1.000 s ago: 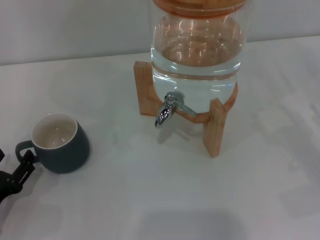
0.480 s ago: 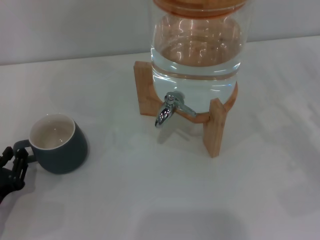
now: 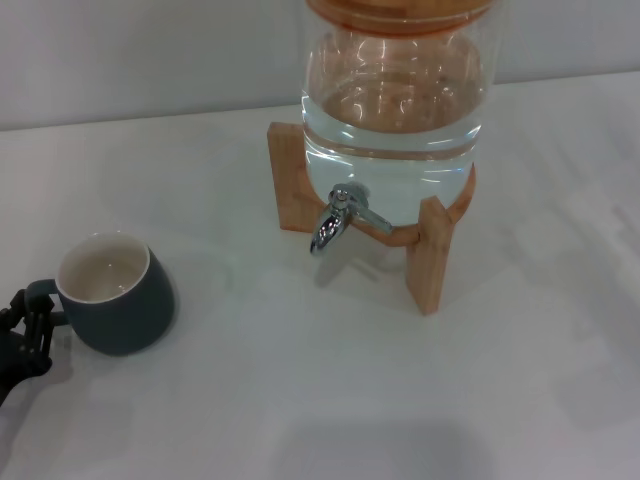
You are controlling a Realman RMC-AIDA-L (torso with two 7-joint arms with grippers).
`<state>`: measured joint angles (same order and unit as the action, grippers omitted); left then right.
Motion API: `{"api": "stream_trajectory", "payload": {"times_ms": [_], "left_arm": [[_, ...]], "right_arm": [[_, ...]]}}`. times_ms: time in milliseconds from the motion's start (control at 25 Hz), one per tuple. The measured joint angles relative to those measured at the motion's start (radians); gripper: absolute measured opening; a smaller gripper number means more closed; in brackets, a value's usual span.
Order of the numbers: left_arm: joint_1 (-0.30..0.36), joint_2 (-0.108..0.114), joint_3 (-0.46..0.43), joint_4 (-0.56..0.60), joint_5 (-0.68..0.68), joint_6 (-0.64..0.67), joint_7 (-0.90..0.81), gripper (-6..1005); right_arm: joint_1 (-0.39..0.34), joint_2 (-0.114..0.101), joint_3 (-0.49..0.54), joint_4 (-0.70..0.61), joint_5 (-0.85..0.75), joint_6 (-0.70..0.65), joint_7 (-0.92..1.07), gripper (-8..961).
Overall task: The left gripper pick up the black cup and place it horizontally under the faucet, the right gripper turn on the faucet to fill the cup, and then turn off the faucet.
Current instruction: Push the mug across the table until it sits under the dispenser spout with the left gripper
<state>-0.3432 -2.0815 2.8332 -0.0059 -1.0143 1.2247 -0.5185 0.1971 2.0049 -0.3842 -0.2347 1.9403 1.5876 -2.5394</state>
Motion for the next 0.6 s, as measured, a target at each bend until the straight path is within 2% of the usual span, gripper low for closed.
{"api": "stream_trajectory", "payload": {"times_ms": [160,400,600], "left_arm": [[-0.006,0.0,0.0,-0.003,-0.001,0.0,0.0,189],[-0.012,0.0,0.001,0.002,-0.001,0.02,0.035,169],[-0.044,0.001,0.008,0.016,0.021,0.036,0.054,166]], "right_arm": [[0.001,0.0,-0.001,0.0,0.0,0.0,0.003,795],[0.001,0.001,-0.001,0.003,0.0,0.002,0.005,795],[0.007,0.002,-0.003,0.013,0.0,0.006,0.002,795]]}}
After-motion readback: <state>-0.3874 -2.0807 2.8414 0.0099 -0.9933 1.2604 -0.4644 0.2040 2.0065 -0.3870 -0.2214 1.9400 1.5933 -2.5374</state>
